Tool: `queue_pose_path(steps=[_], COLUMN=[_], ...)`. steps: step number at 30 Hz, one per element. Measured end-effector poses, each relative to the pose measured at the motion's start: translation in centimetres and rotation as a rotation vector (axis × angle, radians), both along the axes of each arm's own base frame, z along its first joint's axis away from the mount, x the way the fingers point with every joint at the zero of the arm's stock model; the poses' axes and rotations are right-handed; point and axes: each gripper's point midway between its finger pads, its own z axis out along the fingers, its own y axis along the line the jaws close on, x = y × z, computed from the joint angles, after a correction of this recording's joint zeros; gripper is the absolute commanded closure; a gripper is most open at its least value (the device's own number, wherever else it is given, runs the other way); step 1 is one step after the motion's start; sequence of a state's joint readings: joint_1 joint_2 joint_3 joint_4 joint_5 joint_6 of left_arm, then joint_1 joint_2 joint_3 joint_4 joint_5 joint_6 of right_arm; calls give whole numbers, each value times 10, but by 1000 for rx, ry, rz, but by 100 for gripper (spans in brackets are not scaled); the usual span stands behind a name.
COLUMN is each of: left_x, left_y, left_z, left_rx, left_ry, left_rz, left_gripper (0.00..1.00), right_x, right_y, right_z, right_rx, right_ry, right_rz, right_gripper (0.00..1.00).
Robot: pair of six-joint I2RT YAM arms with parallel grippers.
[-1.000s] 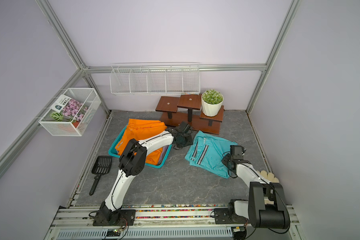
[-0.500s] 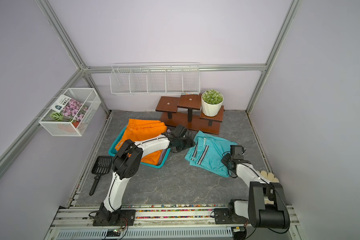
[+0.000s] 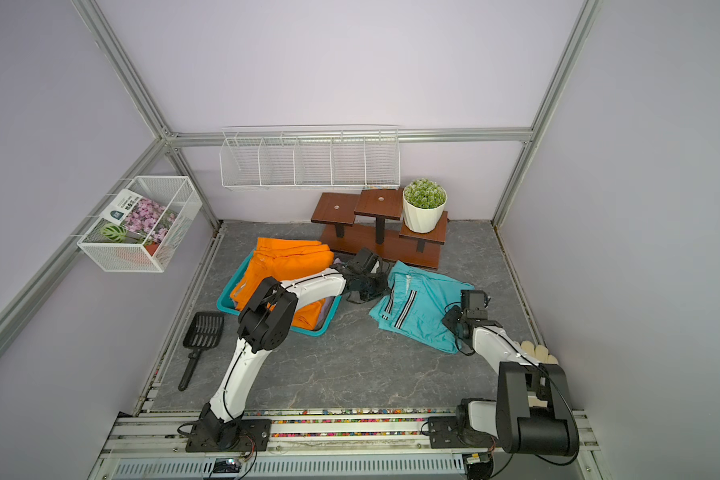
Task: Put the folded long pants in the basket
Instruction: Pick up the long pant at the center of the board, then place the long pant in the basket.
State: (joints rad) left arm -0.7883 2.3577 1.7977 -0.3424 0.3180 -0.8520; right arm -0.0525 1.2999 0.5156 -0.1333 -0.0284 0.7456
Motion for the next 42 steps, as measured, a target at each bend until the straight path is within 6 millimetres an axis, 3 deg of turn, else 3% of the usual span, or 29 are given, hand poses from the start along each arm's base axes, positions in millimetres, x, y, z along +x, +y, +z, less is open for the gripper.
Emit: queue_pose_path(steps=[6,11,15,21,23,25,30,34,37,42], left_x=[2,-3,-8,-17,-18,-20,-30,-31,-26,-10], left_y=[5,17,28,59,78,110,205,287,337,393], left_z=[5,29,78,183,213,237,262,266,262,230], left_rx=[41,82,81,11,-11,-15,3,43,60,128], left_ry=[6,-10,-63,-194,-230,-261,-309,-320,-320,-246], left_rz=[6,4,-4,10,29,72,226,386,486,621], left_gripper=[100,100,100,100,100,100,100,100,100,100], right_x=[2,9,12,3,0,-5,-8,0,11,34], right_y=[9,34,63,108,128,155,225,285,327,380], right_z=[9,54,101,161,178,196,226,237,239,223], right_rx=[3,16,25,34,38,47,66,70,73,64], right_ry=[-20,-117,-224,-350,-382,-418,-457,-459,-456,-438], right_rz=[52,155,264,411,472,548,712,817,874,931], right_gripper=[100,100,100,100,100,100,100,100,100,100])
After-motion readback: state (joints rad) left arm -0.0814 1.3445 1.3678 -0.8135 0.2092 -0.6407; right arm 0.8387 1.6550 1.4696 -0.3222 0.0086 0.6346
